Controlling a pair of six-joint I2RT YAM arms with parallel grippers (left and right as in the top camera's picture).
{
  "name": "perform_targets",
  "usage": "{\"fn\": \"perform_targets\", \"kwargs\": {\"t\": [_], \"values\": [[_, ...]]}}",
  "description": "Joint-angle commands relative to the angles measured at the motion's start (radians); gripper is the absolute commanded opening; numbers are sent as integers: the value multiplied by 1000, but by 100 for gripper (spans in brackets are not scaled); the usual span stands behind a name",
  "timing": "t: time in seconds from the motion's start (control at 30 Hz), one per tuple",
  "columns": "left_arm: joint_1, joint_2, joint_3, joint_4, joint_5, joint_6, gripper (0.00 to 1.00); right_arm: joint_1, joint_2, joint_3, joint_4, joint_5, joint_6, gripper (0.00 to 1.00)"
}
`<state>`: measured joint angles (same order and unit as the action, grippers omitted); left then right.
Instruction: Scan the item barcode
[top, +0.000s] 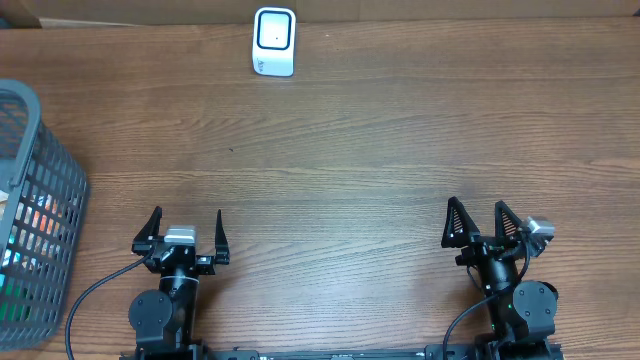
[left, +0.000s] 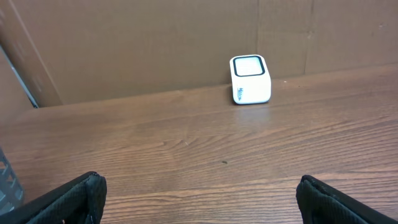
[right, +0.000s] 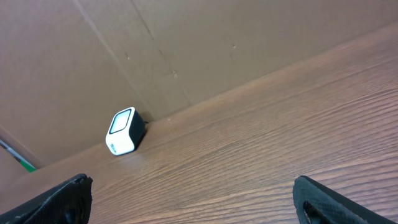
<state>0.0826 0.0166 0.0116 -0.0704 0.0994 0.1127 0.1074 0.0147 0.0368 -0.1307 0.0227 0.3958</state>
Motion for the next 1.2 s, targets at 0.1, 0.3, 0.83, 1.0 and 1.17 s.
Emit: {"fn": "perform_targets", "kwargs": {"t": [0.1, 0.3, 0.83, 1.0, 1.17], "values": [[-1, -12, -7, 35, 16, 22, 100, 8, -12, -8, 5, -2, -4, 100], [-1, -12, -7, 58, 18, -14, 100, 8, -12, -8, 5, -2, -4, 100], [0, 14, 34, 16, 24, -60, 100, 8, -12, -8, 5, -2, -4, 100], [0, 71, 60, 14, 29, -61, 100, 8, -12, -8, 5, -2, -4, 100], [-1, 212, 179, -2, 33, -60, 100, 8, -12, -8, 5, -2, -4, 100]]}}
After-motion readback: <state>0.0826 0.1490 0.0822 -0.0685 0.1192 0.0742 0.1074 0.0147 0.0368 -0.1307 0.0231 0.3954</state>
